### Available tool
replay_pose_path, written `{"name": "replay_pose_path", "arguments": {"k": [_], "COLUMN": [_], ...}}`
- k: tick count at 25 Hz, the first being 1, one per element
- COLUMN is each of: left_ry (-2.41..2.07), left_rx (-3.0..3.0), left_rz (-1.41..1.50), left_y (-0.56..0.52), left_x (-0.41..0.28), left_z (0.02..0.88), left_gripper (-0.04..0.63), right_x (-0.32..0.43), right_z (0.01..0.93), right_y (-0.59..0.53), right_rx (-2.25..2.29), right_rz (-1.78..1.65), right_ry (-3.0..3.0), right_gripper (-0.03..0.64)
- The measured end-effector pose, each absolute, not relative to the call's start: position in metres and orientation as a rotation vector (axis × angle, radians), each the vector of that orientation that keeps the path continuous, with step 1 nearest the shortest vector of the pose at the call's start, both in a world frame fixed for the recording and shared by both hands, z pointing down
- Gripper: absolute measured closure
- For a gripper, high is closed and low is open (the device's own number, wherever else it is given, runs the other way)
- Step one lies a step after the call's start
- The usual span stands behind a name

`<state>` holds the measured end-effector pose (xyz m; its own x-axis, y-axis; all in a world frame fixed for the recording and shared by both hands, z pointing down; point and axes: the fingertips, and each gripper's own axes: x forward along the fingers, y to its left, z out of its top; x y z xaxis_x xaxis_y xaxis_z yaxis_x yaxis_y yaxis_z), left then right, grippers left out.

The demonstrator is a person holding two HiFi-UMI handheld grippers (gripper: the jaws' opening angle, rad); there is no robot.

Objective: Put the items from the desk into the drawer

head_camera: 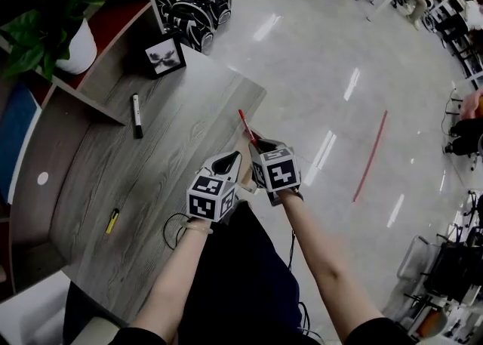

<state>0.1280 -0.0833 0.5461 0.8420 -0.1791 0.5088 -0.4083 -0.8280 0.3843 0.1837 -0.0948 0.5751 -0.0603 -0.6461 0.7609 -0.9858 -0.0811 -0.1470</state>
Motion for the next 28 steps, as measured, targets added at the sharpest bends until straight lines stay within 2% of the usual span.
{"name": "replay_pose_path", "arguments": {"k": [13, 28], "left_ry": [-0.325, -0.348], "left_rx": [2.533, 2.468], "left_rz": [0.708, 0.802], "left_y": [-0.057, -0.036], "left_x": [0.157, 0.142], "left_z": [0.565, 0.605], "left_gripper": [0.583, 0.583], "right_x": [0.206, 0.19], "right_z": [0.597, 0.641], "right_y": [-0.059, -0.042], "right_rx": [1.81, 1.767], "right_rz": [1.059, 1.17], "right_ry": [-1.668, -1.679], "right_gripper": [0.551, 0.551]}}
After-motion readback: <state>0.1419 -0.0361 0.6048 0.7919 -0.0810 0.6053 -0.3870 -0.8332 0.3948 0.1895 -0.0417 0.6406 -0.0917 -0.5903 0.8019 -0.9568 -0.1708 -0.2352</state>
